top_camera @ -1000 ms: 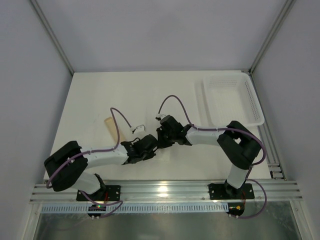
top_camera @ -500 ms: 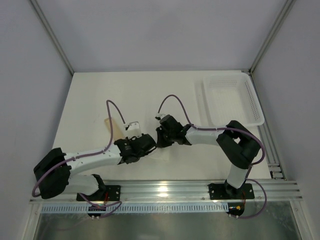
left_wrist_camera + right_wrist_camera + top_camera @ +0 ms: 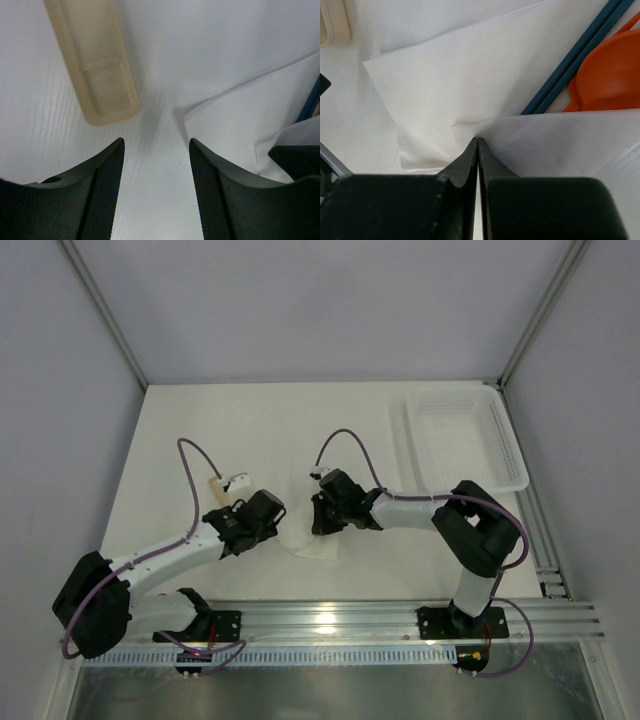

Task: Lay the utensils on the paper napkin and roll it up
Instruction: Roll the napkin at the center of the board.

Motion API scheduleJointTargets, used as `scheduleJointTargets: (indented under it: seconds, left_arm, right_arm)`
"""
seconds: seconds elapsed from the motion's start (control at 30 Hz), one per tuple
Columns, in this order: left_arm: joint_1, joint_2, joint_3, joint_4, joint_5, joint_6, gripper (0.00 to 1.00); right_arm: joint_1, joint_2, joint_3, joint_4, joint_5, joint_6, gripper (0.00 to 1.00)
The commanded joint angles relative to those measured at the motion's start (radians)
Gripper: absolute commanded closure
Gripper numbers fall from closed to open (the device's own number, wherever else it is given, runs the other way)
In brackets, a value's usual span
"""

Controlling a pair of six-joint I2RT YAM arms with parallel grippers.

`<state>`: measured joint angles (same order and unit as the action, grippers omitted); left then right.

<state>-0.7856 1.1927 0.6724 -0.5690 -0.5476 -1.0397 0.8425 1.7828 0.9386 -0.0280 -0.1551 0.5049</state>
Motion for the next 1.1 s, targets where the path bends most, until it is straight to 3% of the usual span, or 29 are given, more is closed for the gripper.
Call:
scheduleJointTargets:
  seconds: [0.0,0.4,0.67,1.07]
  left_arm:
    - [0.026,-0.009,-0.028,0.089,0.047,0.038,0.44]
    - [0.051,0.048,-0.036,0.204,0.118,0.052,0.44]
    - [0.051,0.042,-0.112,0.398,0.296,0.023,0.57]
    - [0.049,0.231,-0.063,0.561,0.408,0.000,0.68]
  right_arm:
    - [0.000,0.044,-0.004,-0.029,0.037,-0.032,0.96]
    - [-0.002,0.055,-0.001,-0.024,0.022,-0.029,0.96]
    - [-0.002,0.063,0.006,-0.027,0.006,-0.029,0.96]
    - [-0.002,0.078,0.014,-0.036,0.002,-0.028,0.96]
